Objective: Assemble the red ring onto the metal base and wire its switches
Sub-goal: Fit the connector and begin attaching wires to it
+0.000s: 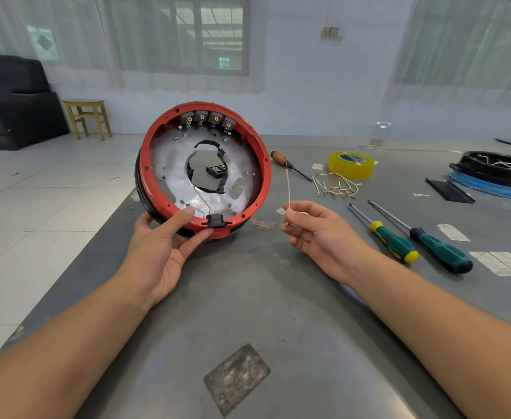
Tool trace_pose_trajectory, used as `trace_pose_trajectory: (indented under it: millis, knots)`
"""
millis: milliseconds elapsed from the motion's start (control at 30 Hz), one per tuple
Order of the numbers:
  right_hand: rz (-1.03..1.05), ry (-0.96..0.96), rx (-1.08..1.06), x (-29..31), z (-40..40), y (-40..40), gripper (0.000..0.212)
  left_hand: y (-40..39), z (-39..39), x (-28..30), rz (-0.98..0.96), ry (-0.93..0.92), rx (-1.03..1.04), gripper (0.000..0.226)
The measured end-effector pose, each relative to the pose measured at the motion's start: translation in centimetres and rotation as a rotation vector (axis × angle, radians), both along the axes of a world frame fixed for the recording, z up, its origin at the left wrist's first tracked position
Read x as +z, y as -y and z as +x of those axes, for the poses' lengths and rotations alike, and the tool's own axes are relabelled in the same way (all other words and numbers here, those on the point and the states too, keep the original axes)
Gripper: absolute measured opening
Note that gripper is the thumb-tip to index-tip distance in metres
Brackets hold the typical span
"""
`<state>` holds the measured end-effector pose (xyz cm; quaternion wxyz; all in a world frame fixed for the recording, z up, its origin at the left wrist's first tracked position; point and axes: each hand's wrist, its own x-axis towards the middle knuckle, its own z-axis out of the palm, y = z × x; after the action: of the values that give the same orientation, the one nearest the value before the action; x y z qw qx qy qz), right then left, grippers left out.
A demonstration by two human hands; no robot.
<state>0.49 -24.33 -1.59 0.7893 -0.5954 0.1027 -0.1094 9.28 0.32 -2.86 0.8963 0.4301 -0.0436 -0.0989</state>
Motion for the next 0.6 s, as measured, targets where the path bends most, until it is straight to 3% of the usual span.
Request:
trace_pose_trajectory:
  millis: [367,600]
  knots:
    - [-0.001,-0.009,0.098,0.2,-0.1,-1.3,0.015,0.0,0.2,-0.5,0.011,0.045,0.003,0.09]
    - [-0.074,0.049,0.096,0.3,-0.2,-2.2,0.008,0.2,-0.7,-0.7,0.028,0.092,-0.035,0.066]
